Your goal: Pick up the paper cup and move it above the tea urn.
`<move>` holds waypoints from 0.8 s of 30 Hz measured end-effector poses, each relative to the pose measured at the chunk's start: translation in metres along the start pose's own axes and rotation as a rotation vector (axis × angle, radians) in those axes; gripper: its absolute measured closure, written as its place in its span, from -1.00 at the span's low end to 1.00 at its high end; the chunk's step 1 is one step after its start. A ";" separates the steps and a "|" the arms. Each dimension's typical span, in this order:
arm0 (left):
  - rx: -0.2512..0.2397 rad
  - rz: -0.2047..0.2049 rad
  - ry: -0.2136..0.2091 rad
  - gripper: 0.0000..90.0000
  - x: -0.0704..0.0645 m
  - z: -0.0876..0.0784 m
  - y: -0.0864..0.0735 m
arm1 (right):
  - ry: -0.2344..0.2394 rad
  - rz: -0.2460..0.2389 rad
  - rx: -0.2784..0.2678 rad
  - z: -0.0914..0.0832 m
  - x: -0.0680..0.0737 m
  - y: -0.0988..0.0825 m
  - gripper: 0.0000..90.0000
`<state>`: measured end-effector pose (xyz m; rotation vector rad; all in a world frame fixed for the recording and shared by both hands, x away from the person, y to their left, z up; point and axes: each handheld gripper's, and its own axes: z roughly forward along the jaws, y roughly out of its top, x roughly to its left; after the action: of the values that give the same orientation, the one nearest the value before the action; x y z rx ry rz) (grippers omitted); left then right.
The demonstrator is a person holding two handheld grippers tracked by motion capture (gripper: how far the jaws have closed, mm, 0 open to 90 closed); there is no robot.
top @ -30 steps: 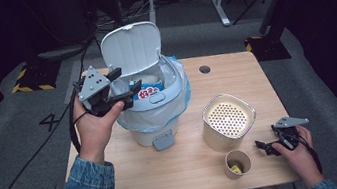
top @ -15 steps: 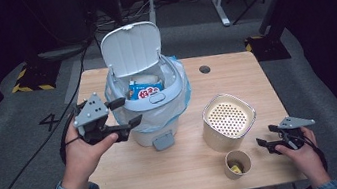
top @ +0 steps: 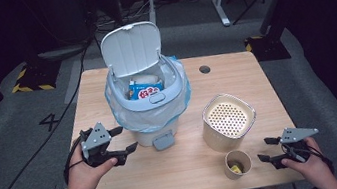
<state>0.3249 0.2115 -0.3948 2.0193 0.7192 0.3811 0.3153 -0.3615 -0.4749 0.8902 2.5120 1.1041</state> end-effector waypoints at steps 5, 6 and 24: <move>0.052 -0.053 -0.010 -0.29 0.009 0.016 -0.021 | 0.041 -0.025 0.006 0.000 0.009 0.000 -0.37; 0.081 -0.057 -0.001 -0.29 0.011 0.020 -0.026 | 0.058 -0.041 0.003 0.000 0.015 0.000 -0.38; 0.264 -0.128 0.032 -0.39 0.020 0.052 -0.065 | 0.116 -0.062 -0.060 0.008 0.047 0.002 -0.55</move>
<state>0.3460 0.2155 -0.4780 2.2022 0.9546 0.2552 0.2828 -0.3261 -0.4779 0.7471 2.5648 1.2373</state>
